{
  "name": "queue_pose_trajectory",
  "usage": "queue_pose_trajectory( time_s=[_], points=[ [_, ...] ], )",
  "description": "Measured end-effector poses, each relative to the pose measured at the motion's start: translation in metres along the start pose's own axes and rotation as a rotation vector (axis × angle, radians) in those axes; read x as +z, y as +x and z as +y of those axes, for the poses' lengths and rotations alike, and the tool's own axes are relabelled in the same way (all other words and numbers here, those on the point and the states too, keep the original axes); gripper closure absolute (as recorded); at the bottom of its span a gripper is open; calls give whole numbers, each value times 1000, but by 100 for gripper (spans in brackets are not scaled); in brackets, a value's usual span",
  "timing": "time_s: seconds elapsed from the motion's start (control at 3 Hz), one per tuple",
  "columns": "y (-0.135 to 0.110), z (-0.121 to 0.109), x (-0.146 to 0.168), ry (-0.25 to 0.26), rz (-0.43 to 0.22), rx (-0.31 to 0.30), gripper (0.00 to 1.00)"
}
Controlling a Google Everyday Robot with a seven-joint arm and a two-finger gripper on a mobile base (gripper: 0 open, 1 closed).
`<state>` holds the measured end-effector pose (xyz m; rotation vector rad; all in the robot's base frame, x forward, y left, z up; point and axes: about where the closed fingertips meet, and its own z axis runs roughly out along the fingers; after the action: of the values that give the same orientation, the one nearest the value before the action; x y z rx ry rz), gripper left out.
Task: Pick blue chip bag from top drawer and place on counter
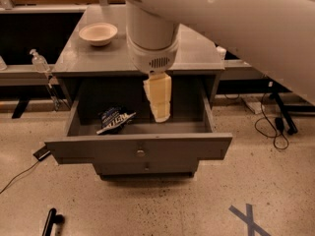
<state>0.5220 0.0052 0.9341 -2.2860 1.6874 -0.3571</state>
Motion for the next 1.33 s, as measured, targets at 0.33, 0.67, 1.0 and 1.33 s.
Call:
queue_pose_trajectory(
  time_s=[0.33,0.67,1.0,1.33],
  points=[
    [7,-14,23,38,-29,-26,0],
    [30,-34,65,91,-86,-67,0],
    [18,-77,123,217,-244,-196,0],
    [20,-74,123,217,-222,-224,0]
  ],
)
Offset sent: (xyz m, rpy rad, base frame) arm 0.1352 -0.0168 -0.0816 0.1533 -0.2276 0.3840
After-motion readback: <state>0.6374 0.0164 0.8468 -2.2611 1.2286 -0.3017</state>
